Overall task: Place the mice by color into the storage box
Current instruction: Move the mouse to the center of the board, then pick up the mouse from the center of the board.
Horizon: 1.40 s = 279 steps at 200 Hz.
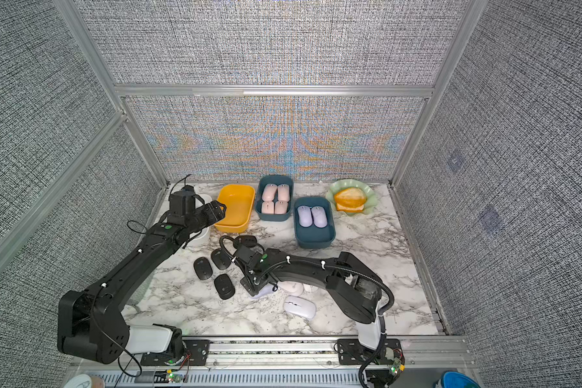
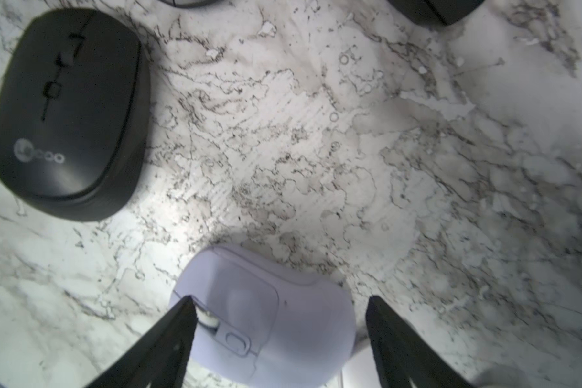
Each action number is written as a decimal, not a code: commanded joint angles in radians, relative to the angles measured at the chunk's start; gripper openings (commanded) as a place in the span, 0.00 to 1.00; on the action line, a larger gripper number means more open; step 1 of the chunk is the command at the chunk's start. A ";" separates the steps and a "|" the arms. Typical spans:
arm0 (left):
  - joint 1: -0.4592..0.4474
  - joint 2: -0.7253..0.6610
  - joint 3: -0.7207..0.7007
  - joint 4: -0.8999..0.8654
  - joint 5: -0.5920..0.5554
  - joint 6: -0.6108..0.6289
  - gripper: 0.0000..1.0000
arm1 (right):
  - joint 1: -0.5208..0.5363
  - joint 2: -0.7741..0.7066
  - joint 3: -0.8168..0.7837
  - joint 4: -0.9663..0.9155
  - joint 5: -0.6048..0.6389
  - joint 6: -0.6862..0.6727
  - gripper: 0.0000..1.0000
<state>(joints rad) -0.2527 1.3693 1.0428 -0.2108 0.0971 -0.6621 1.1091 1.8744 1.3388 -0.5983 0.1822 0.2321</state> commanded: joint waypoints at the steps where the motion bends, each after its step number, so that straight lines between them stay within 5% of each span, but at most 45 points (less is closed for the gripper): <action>1: 0.001 0.002 0.001 0.013 0.014 0.000 0.81 | 0.027 -0.025 -0.044 -0.053 0.033 -0.038 0.83; 54: 0.001 0.033 0.011 0.014 0.071 -0.010 0.81 | 0.073 -0.050 -0.125 -0.036 0.063 -0.041 0.83; 130: 0.001 0.032 0.011 0.011 0.050 0.001 0.81 | -0.008 0.102 0.023 0.069 0.158 -0.114 0.86; 192: 0.001 0.036 0.016 0.007 0.052 0.005 0.81 | -0.112 0.174 0.104 0.102 -0.041 -0.098 0.87; 232: 0.001 0.042 0.016 0.011 0.074 -0.002 0.81 | -0.127 0.119 0.048 0.112 -0.113 -0.034 0.70; 279: 0.001 0.056 0.021 0.010 0.093 -0.005 0.80 | -0.111 0.094 0.047 0.096 -0.062 -0.004 0.54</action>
<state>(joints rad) -0.2527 1.4208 1.0576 -0.2108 0.1757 -0.6659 1.0000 1.9808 1.3769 -0.4915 0.0998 0.1959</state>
